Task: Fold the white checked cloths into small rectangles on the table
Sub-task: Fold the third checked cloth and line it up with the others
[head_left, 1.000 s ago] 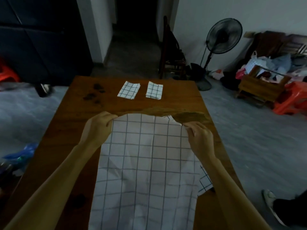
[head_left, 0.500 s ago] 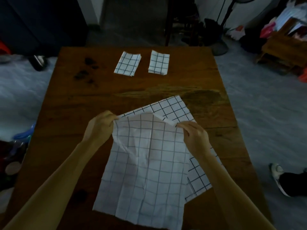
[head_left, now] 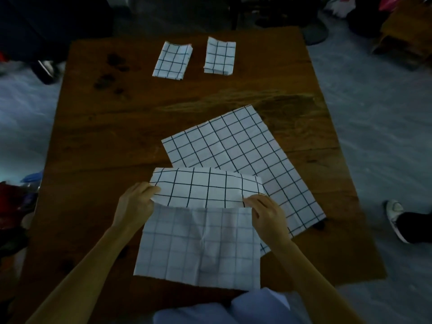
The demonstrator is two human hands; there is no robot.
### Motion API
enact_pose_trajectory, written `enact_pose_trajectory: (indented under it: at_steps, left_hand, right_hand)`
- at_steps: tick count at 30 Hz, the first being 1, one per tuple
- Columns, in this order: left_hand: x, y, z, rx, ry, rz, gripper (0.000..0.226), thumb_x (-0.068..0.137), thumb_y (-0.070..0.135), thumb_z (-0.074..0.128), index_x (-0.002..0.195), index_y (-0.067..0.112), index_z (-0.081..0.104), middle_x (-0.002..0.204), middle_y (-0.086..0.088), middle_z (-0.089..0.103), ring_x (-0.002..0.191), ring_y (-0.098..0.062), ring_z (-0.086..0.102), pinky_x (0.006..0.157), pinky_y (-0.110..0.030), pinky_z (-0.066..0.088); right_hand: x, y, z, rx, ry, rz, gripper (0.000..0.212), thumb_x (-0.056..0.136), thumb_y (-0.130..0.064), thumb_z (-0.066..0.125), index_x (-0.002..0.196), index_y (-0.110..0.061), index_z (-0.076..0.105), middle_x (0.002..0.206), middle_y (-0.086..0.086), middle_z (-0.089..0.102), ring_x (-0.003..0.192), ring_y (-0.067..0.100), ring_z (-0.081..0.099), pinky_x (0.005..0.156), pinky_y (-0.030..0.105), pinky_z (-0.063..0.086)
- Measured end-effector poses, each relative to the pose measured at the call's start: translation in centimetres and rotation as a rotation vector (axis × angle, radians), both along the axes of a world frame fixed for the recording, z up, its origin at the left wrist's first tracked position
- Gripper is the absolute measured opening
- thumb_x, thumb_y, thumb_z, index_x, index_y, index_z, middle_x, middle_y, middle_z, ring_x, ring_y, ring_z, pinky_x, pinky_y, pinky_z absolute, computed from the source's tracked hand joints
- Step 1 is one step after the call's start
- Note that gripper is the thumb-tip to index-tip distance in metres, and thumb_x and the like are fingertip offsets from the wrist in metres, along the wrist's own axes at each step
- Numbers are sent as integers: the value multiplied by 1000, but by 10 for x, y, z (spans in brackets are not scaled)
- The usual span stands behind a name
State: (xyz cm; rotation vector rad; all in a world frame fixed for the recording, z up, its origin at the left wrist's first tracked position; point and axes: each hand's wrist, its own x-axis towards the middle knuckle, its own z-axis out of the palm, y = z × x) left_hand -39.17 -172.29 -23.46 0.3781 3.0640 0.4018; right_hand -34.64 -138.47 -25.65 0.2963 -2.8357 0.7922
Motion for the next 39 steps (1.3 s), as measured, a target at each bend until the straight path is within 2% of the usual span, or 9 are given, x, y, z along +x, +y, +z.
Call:
enact_pose_trajectory:
  at_steps: [3, 10, 17, 23, 25, 27, 30, 35, 39]
  left_hand:
    - [16, -10, -4, -24, 35, -64, 37, 59, -14, 75, 92, 3, 70, 89, -11, 68, 79, -25, 64, 66, -31, 51]
    - [57, -36, -7, 73, -63, -119, 25, 60, -6, 75, 79, 8, 67, 79, -4, 62, 74, -19, 56, 65, -25, 42]
    - [94, -42, 3, -9, -493, -179, 25, 74, 8, 64, 68, 26, 48, 78, 10, 49, 73, -6, 48, 60, -16, 38]
    - [82, -31, 19, -194, -903, -287, 5, 84, 21, 56, 85, 25, 60, 88, 4, 61, 80, -8, 57, 73, -25, 51]
    - [66, -25, 29, -192, -830, -227, 9, 87, 24, 55, 95, 24, 60, 94, 2, 61, 85, -9, 57, 78, -29, 51]
    - [52, -15, 35, -104, -563, -134, 14, 89, 25, 55, 102, 22, 59, 99, 1, 60, 85, -10, 55, 74, -27, 48]
    - [45, 12, 28, 87, -268, -91, 33, 93, 26, 50, 125, 19, 50, 117, -4, 54, 95, -14, 53, 78, -30, 47]
    - [58, 56, -24, -17, -307, -142, 60, 97, 42, 38, 148, 19, 17, 153, -16, 17, 138, -32, 24, 110, -45, 25]
    - [70, 49, -61, -127, -369, -181, 71, 94, 58, 26, 150, 23, 0, 157, -15, -9, 144, -32, -4, 115, -47, 3]
  right_hand:
    - [26, -17, 3, 44, -58, 22, 30, 86, -8, 45, 99, -6, 71, 94, 6, 69, 84, 18, 64, 73, 27, 56]
    - [94, -48, 2, 86, -8, -65, 31, 81, -6, 46, 99, -6, 72, 90, 5, 68, 83, 18, 58, 71, 27, 51]
    - [146, -61, -8, 99, -60, -104, 37, 60, 7, 55, 89, -6, 73, 83, 5, 68, 75, 24, 62, 70, 33, 52]
    - [162, -61, 0, 167, -448, -98, 36, 67, -2, 54, 95, -16, 73, 92, -1, 71, 84, 20, 64, 77, 32, 47]
    - [159, -60, 7, 187, -583, -86, 38, 69, -4, 57, 102, -17, 72, 100, -2, 71, 93, 18, 63, 83, 32, 49]
    - [149, -60, 15, 137, -636, -96, 39, 72, -4, 57, 105, -17, 71, 104, -2, 70, 95, 15, 63, 82, 30, 51]
    - [124, -71, 24, 54, -538, -121, 29, 86, -8, 54, 110, -16, 68, 110, 0, 69, 96, 12, 63, 81, 26, 52]
    - [64, -93, 18, 8, -246, -208, 27, 93, -18, 53, 117, -11, 61, 114, 5, 62, 109, 18, 52, 91, 30, 45]
    - [38, -87, -4, 141, -350, -251, 42, 97, -28, 47, 135, -11, 47, 139, 10, 47, 135, 27, 33, 111, 42, 28]
